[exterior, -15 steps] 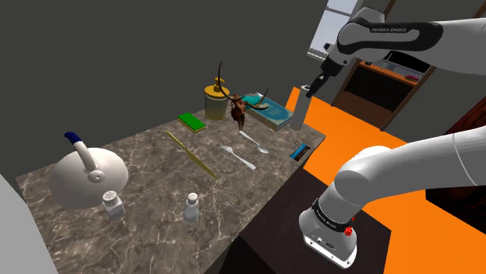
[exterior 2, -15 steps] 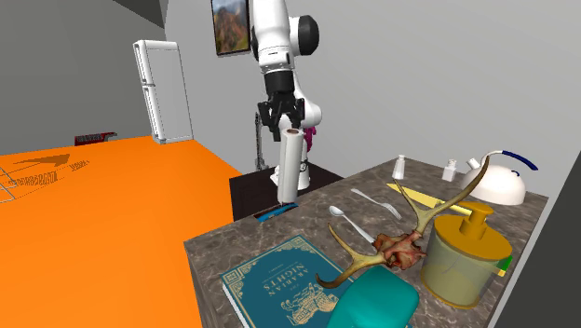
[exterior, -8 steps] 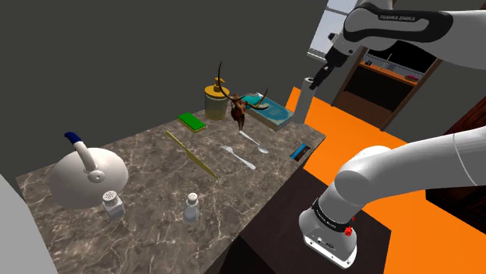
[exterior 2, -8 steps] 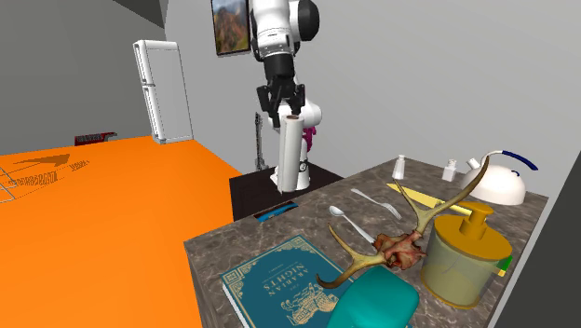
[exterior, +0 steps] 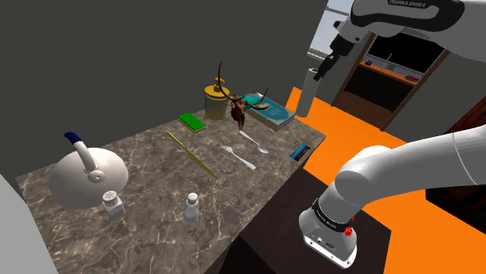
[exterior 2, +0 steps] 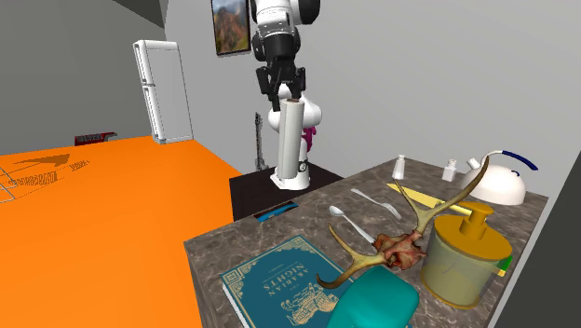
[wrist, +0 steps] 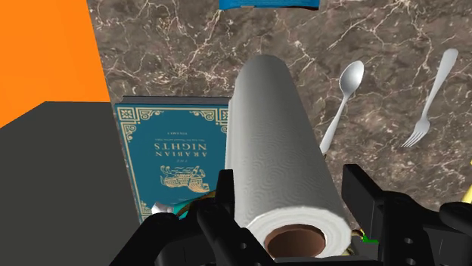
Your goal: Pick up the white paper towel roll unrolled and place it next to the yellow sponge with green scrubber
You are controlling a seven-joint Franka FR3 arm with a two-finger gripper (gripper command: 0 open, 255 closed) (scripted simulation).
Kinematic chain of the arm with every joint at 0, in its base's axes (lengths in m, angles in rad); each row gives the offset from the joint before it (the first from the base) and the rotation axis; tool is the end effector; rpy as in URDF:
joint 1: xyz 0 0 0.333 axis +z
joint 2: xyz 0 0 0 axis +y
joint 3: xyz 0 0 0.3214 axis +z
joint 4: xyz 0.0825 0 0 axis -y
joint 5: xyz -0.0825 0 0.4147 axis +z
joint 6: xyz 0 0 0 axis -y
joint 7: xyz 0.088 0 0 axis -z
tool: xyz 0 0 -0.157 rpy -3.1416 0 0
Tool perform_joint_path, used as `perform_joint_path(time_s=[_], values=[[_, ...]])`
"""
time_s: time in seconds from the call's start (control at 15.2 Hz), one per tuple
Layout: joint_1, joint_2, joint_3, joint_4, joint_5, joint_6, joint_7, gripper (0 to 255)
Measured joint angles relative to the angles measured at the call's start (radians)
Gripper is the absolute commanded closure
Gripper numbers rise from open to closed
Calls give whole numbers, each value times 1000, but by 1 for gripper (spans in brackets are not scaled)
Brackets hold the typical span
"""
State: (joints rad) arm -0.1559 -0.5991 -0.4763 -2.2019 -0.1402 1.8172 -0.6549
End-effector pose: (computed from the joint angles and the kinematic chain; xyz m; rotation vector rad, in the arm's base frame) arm 0.3297 -0.2954 0.5453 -3.1135 -0.1532 -0.3175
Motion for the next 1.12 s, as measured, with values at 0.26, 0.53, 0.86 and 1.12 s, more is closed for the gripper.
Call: perform_joint_path(time_s=[0.26,0.53,0.86,1.12], values=[[6,10,7,64,8,-54,2,255],[12,23,12,124,15,-102,2,255],[20,42,18,204,25,-164,4,255],[26,63,17,277,33,-216,0,255]])
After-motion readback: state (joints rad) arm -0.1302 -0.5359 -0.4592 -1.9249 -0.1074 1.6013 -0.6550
